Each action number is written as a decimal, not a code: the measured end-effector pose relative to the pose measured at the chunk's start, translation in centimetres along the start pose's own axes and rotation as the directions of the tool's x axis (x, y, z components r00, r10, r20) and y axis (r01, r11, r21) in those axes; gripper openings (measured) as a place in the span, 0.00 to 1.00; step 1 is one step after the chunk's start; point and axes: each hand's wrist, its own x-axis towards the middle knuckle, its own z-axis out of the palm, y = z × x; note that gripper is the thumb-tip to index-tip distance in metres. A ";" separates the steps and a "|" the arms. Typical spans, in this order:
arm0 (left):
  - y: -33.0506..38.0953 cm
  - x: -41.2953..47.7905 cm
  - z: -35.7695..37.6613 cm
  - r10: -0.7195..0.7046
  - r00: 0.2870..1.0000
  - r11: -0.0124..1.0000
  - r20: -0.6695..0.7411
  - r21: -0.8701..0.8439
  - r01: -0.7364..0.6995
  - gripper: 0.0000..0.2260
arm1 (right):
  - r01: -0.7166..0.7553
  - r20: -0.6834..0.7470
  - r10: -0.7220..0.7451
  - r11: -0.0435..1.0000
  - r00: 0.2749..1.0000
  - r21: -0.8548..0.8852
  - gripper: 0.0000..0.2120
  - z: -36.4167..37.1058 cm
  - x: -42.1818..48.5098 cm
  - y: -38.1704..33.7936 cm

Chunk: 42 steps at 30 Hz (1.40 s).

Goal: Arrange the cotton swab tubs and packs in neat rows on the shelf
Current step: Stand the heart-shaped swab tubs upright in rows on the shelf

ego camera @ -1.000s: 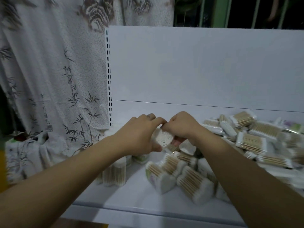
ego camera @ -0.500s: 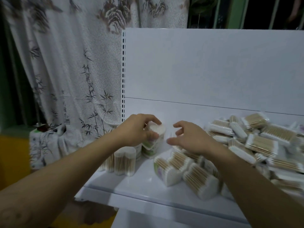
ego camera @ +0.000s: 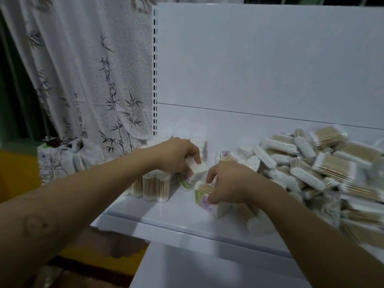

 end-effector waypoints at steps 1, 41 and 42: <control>0.0 0.0 0.1 0.020 1.000 0.997 -0.012 0.071 -0.019 0.18 | 0.002 0.005 -0.002 1.000 1.000 0.006 0.24 -0.1 -0.1 0.1; 5.6 -8.1 6.2 -0.008 0.710 0.957 -0.704 -0.212 -0.200 0.31 | -0.029 -0.030 0.221 0.259 0.975 0.965 0.13 -1.1 -2.1 -1.3; 5.4 -8.1 6.5 -0.030 0.699 0.944 -0.715 -0.249 -0.214 0.32 | -0.035 -0.015 0.205 0.238 0.979 0.971 0.14 -0.9 -2.4 -1.5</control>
